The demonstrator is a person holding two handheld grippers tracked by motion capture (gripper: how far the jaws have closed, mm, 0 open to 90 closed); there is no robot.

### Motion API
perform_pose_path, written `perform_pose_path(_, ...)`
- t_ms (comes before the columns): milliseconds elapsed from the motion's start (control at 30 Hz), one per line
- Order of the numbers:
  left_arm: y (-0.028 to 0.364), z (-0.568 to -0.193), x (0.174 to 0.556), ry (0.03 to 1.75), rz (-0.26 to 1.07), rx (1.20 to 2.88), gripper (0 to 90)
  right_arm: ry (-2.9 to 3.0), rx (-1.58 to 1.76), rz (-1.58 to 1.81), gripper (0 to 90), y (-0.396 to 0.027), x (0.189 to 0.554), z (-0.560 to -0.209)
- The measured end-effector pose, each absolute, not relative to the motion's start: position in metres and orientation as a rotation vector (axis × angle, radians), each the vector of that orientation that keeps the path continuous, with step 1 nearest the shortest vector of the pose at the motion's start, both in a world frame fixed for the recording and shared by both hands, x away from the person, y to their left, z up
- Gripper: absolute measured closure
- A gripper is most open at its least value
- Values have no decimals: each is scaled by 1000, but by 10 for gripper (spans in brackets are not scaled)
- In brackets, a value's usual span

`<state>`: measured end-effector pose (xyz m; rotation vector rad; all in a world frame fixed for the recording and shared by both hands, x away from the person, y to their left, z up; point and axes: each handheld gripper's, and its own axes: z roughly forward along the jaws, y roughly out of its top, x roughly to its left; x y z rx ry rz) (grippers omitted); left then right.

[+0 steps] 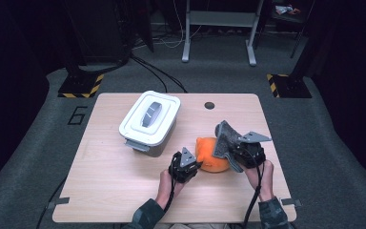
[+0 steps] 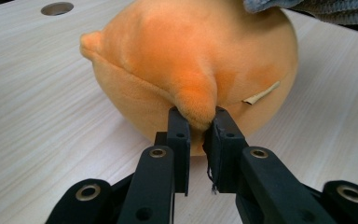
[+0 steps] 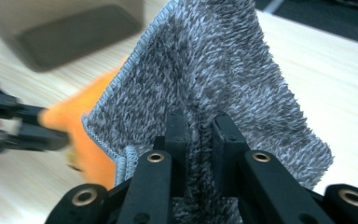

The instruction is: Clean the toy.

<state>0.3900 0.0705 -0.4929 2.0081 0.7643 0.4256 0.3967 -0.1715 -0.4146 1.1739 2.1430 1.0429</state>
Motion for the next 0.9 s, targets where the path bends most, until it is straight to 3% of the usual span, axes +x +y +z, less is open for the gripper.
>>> perform_pose_path(433, 69, -484, 391, 734, 403, 1995, 805, 2275, 1040, 1075, 780, -127, 401, -415)
perform_pose_path(900, 73, -488, 393, 751, 389, 2004, 805, 2286, 1043, 1030, 782, -127, 410, -426)
